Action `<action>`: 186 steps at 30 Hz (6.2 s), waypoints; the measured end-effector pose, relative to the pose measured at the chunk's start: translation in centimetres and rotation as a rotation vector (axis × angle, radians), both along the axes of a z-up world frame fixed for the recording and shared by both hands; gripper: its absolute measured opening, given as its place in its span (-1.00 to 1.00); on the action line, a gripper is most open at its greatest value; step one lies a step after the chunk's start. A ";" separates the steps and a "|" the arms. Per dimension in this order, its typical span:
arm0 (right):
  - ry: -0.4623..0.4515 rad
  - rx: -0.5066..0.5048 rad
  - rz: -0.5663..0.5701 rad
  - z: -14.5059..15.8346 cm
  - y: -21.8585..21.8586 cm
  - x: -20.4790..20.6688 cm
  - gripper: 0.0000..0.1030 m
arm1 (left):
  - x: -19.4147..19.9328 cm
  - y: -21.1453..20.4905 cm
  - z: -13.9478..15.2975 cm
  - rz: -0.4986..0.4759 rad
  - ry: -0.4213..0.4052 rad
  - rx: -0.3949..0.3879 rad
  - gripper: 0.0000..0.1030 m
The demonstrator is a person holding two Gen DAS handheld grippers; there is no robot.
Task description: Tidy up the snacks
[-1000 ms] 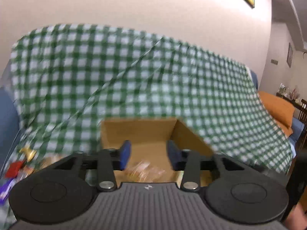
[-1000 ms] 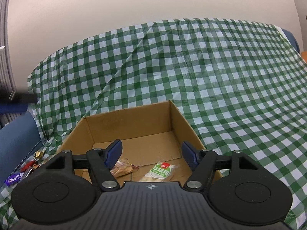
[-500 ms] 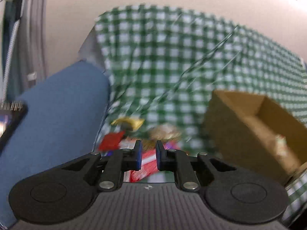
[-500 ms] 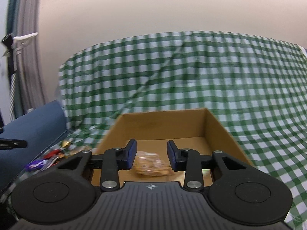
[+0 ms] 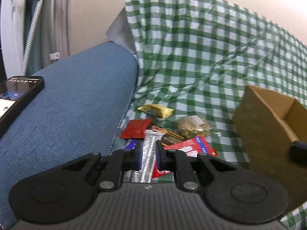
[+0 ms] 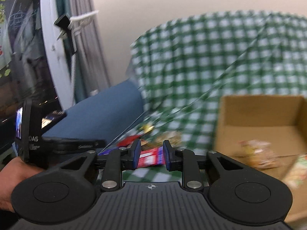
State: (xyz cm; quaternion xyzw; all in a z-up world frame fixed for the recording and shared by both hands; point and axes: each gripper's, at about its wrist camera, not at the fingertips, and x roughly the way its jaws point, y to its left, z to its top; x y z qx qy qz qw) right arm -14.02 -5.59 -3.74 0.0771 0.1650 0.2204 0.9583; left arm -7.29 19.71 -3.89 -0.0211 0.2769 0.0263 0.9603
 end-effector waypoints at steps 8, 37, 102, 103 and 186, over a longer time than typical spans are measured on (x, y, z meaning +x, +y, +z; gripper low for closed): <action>0.110 -0.018 -0.045 -3.3 6.0 7.8 -0.41 | 2.6 -0.6 -1.5 0.082 0.052 0.130 -0.53; 0.234 -0.131 0.068 -5.8 6.9 7.2 -0.95 | 4.6 1.3 -3.2 0.050 0.222 0.030 -0.81; 0.349 -0.362 -0.003 -9.9 5.6 -1.5 0.08 | 1.2 -2.8 -4.0 -0.353 0.521 -0.113 -0.63; 0.352 -0.352 0.003 -10.0 5.5 -1.5 0.10 | 1.3 -3.2 -4.0 -0.348 0.527 -0.099 -0.63; -0.148 -0.142 -0.150 2.1 -4.8 -5.8 -0.06 | -2.8 -1.3 0.8 -0.321 0.120 -0.166 -0.72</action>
